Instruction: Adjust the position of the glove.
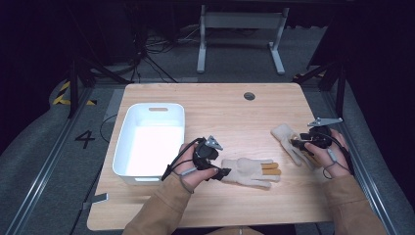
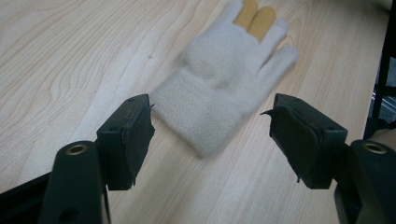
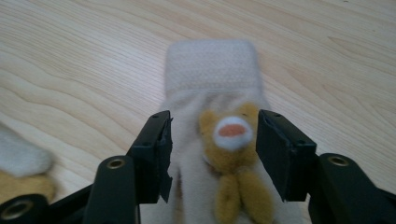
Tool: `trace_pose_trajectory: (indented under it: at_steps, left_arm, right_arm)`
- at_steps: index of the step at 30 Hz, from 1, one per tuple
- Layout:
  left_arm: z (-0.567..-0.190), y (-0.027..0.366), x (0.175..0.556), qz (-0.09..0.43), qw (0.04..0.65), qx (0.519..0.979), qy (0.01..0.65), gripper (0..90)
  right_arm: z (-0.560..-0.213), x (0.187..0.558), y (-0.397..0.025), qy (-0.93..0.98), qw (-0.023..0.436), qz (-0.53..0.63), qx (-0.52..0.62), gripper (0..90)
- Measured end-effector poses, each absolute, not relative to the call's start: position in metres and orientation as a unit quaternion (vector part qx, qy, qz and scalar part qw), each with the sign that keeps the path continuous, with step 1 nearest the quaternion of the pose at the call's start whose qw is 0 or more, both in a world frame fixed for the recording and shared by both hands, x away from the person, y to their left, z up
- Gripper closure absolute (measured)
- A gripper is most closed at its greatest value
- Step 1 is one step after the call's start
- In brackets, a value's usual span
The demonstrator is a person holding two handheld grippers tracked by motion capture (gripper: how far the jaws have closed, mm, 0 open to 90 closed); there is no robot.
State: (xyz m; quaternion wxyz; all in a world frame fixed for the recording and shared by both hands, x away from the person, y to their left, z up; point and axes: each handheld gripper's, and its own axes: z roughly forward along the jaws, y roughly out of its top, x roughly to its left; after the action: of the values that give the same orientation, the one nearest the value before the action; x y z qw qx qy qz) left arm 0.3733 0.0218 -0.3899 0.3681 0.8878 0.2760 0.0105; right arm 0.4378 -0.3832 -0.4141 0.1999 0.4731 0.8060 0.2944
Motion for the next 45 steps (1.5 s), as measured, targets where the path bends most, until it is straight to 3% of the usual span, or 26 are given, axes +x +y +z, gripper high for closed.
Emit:
trace_pose_trajectory:
  at_steps: [17, 20, 22, 26, 45]
  left_arm:
    - [-0.393, 0.022, 0.374, 0.007, 0.364, 0.889, 0.277, 30.6]
    - [-0.393, 0.022, 0.374, 0.007, 0.363, 0.889, 0.278, 30.5]
    - [-0.393, 0.021, 0.374, 0.008, 0.363, 0.890, 0.277, 30.5]
    - [-0.394, 0.021, 0.374, 0.007, 0.363, 0.889, 0.278, 30.4]
    - [-0.393, 0.021, 0.375, 0.006, 0.364, 0.889, 0.276, 30.7]
  right_arm:
    - [-0.440, 0.446, -0.387, 0.798, 0.187, 0.266, 0.506, 44.5]
    - [-0.442, 0.447, -0.387, 0.800, 0.189, 0.265, 0.505, 50.4]
    - [-0.441, 0.446, -0.389, 0.793, 0.186, 0.264, 0.516, 60.6]
    - [-0.438, 0.445, -0.390, 0.792, 0.183, 0.267, 0.517, 66.2]
    - [-0.396, 0.428, -0.383, 0.799, 0.193, 0.288, 0.492, 68.6]
